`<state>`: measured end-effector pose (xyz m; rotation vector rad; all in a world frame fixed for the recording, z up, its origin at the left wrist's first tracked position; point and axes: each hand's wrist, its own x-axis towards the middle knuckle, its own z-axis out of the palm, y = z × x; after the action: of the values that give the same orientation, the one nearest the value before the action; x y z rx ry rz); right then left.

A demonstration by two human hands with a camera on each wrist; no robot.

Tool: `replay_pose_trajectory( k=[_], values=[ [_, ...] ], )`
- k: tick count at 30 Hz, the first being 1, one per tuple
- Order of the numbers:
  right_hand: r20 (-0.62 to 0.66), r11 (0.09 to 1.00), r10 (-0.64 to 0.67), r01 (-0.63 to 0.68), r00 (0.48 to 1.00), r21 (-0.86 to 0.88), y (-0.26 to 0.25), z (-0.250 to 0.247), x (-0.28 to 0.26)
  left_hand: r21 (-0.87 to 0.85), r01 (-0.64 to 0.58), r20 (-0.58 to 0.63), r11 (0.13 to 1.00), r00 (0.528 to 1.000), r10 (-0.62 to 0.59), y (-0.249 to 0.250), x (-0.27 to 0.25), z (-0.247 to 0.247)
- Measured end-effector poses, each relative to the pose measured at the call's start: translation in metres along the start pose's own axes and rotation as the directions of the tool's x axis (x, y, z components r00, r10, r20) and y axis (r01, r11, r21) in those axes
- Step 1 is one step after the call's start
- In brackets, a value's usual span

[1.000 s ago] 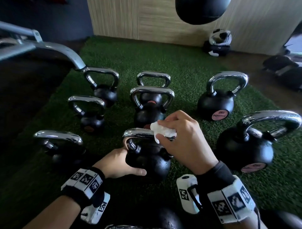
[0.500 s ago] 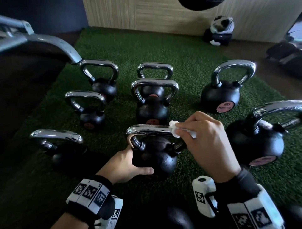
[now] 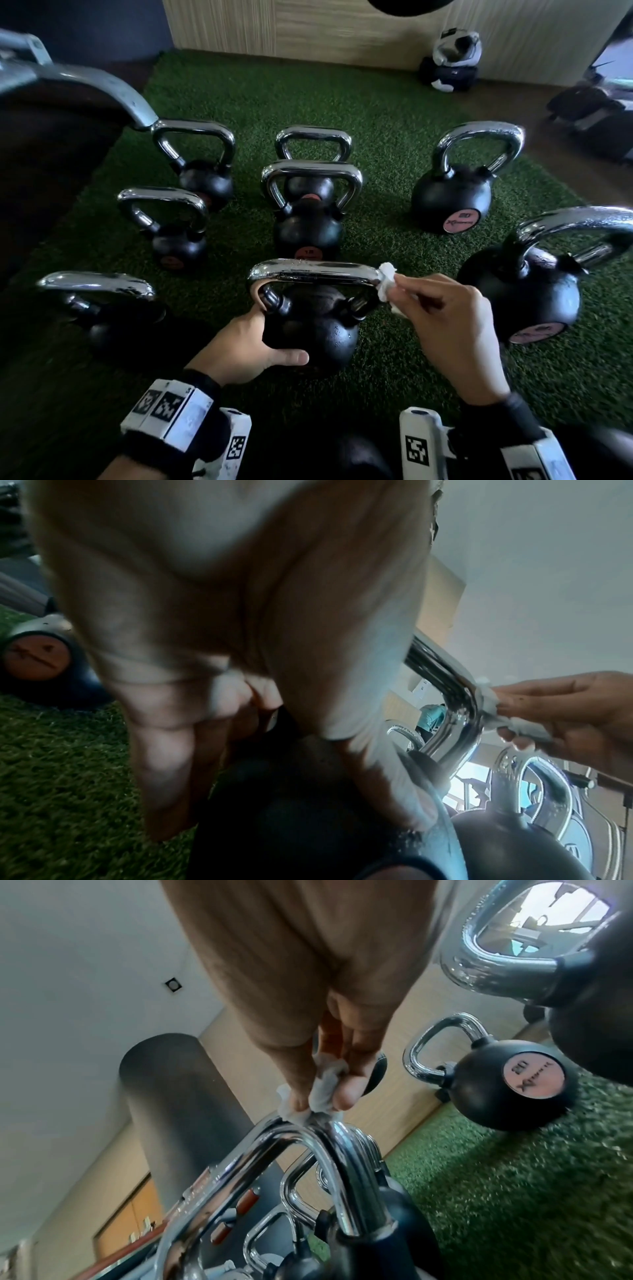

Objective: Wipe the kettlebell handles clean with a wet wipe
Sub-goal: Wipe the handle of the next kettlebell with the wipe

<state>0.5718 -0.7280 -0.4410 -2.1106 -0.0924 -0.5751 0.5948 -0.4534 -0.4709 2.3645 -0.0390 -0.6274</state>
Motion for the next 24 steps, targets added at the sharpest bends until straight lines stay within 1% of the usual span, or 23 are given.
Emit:
replay_pose_trajectory(
  k=[2,4,6,8,13,15,16,17,18,19,20,21,22,23,24],
  values=[
    [0.043,0.982,0.127,-0.132,0.991,0.136,0.016,0.003,-0.004,0.014,0.004,-0.015,1.0,1.0,-0.004,0.002,0.0,0.0],
    [0.093,0.925,0.255,-0.271,0.963,0.267,0.028,0.011,-0.01,0.018,0.009,-0.032,1.0,0.999,-0.009,0.002,0.001,0.002],
    [0.133,0.887,0.319,-0.345,0.938,0.306,0.035,0.019,-0.013,0.018,0.01,-0.047,1.0,0.999,-0.009,0.003,0.0,0.002],
    [0.176,0.863,0.346,-0.386,0.922,0.325,0.037,0.023,-0.013,0.028,0.019,-0.058,0.999,0.998,-0.018,0.002,0.001,0.003],
    [0.249,0.821,0.369,-0.439,0.896,0.365,0.032,0.025,-0.013,0.043,0.014,-0.08,0.999,0.997,-0.01,0.001,0.003,0.006],
    [0.273,0.858,0.345,-0.419,0.898,0.296,0.031,0.02,-0.012,0.044,0.003,-0.079,0.999,0.997,0.0,0.001,0.003,0.004],
    [0.274,0.891,0.325,-0.39,0.905,0.23,0.031,0.015,-0.011,0.055,-0.003,-0.061,0.998,0.998,0.007,-0.004,0.003,0.001],
    [0.256,0.924,0.302,-0.348,0.918,0.159,0.03,0.01,-0.01,0.064,-0.015,-0.046,0.998,0.999,0.018,-0.01,0.003,-0.003],
    [0.211,0.946,0.282,-0.308,0.936,0.1,0.028,0.004,-0.009,0.063,-0.034,-0.061,0.997,0.997,0.038,-0.017,0.004,-0.009],
    [0.154,0.957,0.264,-0.279,0.952,0.083,0.024,-0.002,-0.008,0.034,-0.06,-0.114,0.998,0.991,0.063,-0.024,0.004,-0.016],
    [0.101,0.96,0.245,-0.256,0.964,0.111,0.019,-0.009,-0.006,-0.035,-0.099,-0.188,0.994,0.978,0.091,-0.028,0.002,-0.022],
    [0.065,0.956,0.228,-0.236,0.971,0.176,0.012,-0.014,-0.004,-0.109,-0.136,-0.274,0.985,0.956,0.102,-0.029,0.0,-0.029],
    [0.043,0.945,0.209,-0.213,0.977,0.248,0.003,-0.019,-0.002,-0.182,-0.192,-0.369,0.964,0.923,0.114,-0.026,-0.005,-0.038],
    [0.03,0.934,0.184,-0.184,0.983,0.307,-0.006,-0.023,0.001,-0.222,-0.261,-0.462,0.94,0.877,0.134,-0.018,-0.011,-0.048],
    [0.023,0.929,0.147,-0.146,0.989,0.339,-0.014,-0.025,0.005,-0.224,-0.337,-0.543,0.915,0.822,0.17,-0.006,-0.019,-0.059]
  ],
)
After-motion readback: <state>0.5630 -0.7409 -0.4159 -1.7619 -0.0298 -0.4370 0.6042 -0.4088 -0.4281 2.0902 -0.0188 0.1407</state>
